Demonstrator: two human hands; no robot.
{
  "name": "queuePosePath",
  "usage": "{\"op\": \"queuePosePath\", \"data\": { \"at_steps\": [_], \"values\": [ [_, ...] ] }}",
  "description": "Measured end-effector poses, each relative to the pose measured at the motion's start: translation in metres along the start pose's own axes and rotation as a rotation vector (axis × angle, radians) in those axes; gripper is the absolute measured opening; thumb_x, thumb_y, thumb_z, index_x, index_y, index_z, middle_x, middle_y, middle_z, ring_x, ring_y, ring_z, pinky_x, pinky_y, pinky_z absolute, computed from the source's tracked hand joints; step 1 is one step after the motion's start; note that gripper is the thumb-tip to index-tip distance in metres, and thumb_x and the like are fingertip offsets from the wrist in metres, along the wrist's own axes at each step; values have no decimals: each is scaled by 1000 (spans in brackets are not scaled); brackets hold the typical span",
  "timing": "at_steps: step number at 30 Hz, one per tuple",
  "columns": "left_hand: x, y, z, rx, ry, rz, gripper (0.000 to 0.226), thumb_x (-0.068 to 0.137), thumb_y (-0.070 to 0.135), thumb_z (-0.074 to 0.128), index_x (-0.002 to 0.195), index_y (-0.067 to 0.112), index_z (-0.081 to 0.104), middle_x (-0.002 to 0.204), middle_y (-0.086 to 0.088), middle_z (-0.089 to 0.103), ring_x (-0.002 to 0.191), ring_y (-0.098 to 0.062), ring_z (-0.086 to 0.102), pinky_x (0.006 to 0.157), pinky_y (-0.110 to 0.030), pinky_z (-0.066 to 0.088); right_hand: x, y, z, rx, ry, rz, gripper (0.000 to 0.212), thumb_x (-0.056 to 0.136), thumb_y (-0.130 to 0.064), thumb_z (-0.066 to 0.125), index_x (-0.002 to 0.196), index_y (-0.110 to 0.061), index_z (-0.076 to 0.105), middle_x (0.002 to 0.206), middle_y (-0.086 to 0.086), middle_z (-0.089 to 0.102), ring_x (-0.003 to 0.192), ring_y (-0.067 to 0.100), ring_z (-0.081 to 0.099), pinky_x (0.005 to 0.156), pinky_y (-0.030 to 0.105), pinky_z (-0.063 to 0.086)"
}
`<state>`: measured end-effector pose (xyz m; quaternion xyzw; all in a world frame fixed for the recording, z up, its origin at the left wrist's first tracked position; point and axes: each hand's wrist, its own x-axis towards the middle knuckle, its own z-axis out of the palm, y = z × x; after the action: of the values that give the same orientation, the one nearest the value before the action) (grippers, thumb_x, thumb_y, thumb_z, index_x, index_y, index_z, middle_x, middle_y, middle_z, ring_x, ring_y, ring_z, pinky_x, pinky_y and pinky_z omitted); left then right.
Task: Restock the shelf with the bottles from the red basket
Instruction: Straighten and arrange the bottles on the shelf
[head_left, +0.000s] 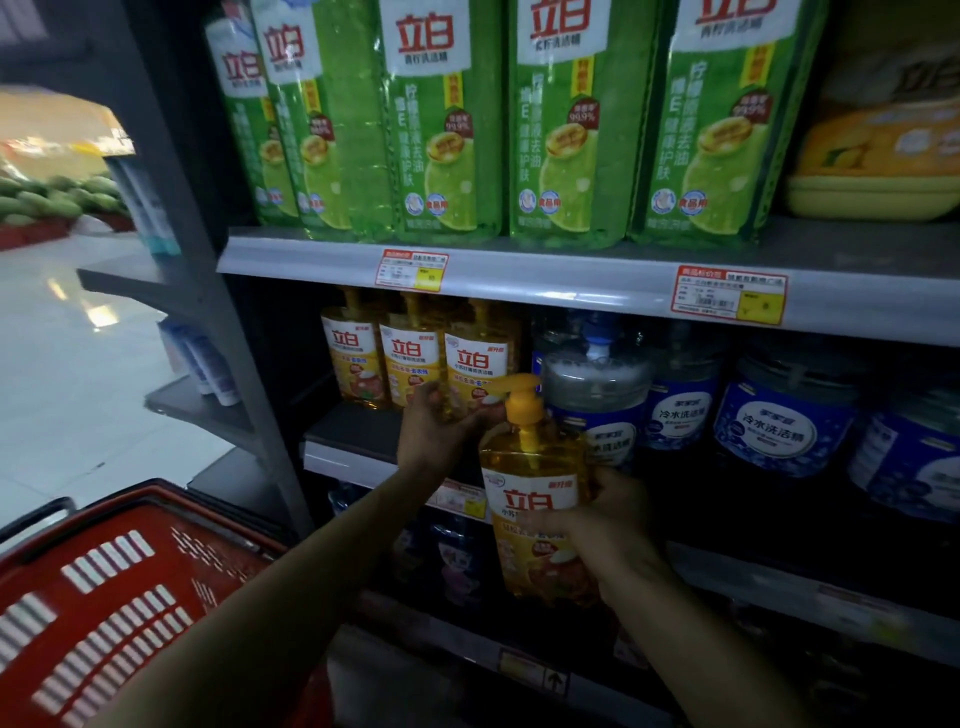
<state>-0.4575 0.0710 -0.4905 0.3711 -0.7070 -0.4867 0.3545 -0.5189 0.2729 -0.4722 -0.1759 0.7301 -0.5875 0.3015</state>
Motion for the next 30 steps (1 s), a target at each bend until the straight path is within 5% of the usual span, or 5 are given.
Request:
{"op": "queuePosePath", "data": {
  "at_steps": [6,13,16,20,30],
  "values": [
    [-36,-4,-54,28,-88,-34,65,69,59,82,123,32,57,117,8,70,110,-16,68,91,-43,59,-3,-8,26,-2,-23,-46,55,56,-1,96,105,-8,72,101,6,77,89,22,72,73,45,63],
    [-75,-14,-103,-128,-102,-223,17,95,13,69,111,19,73,109,-9,75,106,-31,71,96,-50,58,-5,-25,73,-5,-106,-117,57,61,-2,95,111,-6,70,104,3,73,81,11,66,51,20,54],
    [-80,-17,-112,-260,-95,-271,17,94,12,70,109,17,75,105,-11,77,102,-35,73,95,-58,56,0,-27,97,-18,-75,-160,56,60,-7,96,110,-13,71,104,-1,75,93,16,70,71,31,60],
    [-75,-8,-116,-392,-8,-236,20,95,13,66,113,16,74,107,-4,77,104,-22,73,93,-46,60,4,-34,125,31,-29,-240,54,61,-15,96,107,-20,69,93,-13,70,87,5,67,58,17,52],
    [-44,-9,-130,-455,-31,-83,32,103,8,53,97,37,67,75,30,73,73,18,66,57,-2,47,42,-43,178,-59,31,-593,65,74,-11,89,133,-18,62,130,-6,66,122,9,58,100,27,51]
  ]
}}
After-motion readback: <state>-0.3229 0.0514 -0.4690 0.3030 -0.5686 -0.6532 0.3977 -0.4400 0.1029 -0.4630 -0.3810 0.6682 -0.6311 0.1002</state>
